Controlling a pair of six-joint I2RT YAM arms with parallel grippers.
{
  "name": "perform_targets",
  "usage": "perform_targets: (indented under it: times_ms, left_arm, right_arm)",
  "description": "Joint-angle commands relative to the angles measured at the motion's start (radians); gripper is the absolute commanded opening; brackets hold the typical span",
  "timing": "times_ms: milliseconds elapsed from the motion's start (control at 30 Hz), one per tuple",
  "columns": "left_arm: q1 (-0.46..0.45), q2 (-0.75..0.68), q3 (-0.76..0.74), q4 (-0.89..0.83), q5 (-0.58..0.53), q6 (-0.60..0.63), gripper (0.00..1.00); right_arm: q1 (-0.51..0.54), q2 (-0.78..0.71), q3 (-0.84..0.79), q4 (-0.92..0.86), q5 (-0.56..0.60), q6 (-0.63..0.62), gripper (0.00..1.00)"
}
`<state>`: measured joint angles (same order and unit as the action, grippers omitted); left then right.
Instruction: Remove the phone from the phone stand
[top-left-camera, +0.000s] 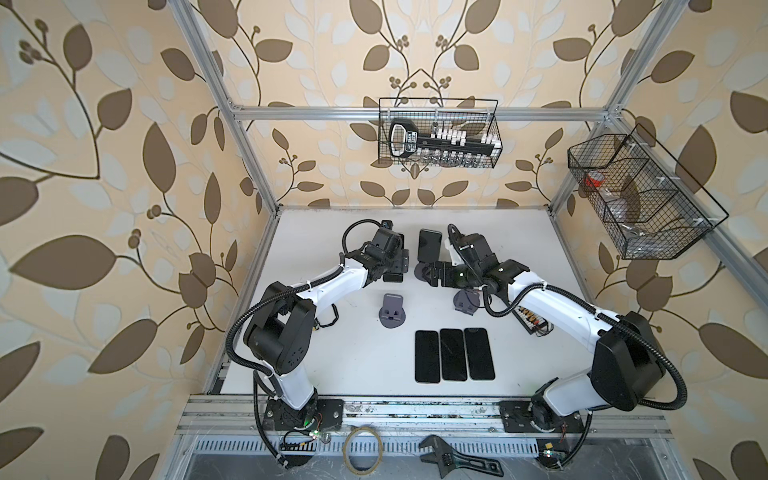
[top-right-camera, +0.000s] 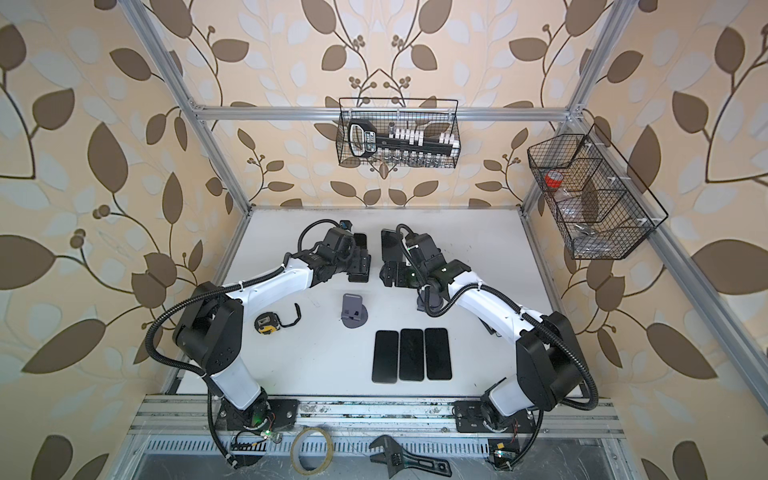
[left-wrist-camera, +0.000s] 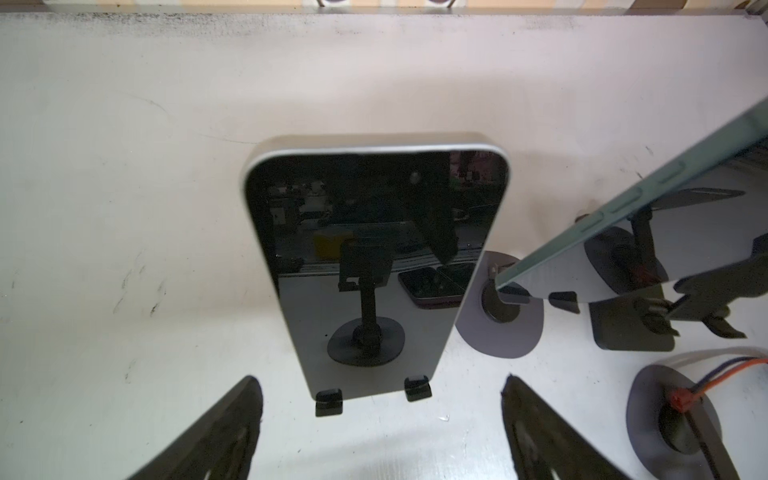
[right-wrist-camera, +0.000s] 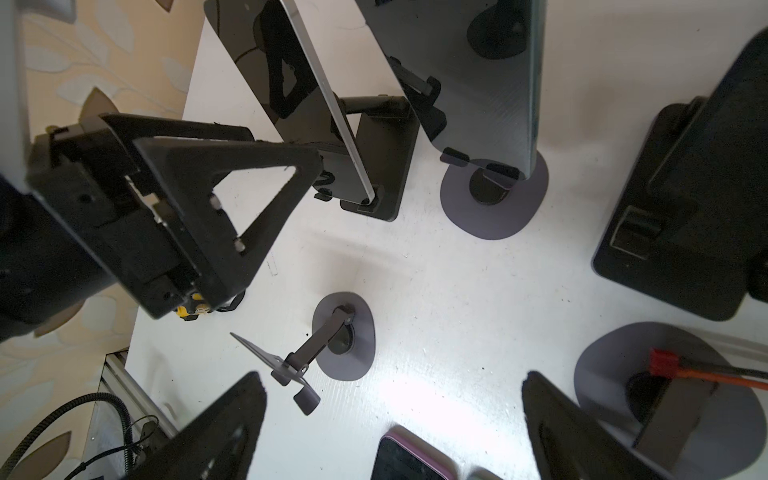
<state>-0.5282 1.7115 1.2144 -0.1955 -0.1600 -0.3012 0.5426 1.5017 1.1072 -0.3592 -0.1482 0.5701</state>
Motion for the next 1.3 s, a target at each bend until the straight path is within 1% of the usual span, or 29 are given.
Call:
perform_targets:
  times_ms: [0, 333, 1267]
  left_arm:
    - [0.012, 0.01, 0.035, 0.024, -0.006, 0.002, 0.9]
    - [0.012, 0.043, 0.072, 0.014, 0.002, -0.001, 0.9]
    - [0.013, 0.112, 0.132, -0.002, -0.037, 0.04, 0.89]
  right_arm:
    - [-0.004, 0.002, 0.02, 0.013, -0.017, -0.021, 0.97]
    - [-0.004, 0.014, 0.021, 0.014, -0.036, -0.017, 0.96]
    - [-0.011, 0.028, 0.001, 0.013, -0.048, -0.025, 0.96]
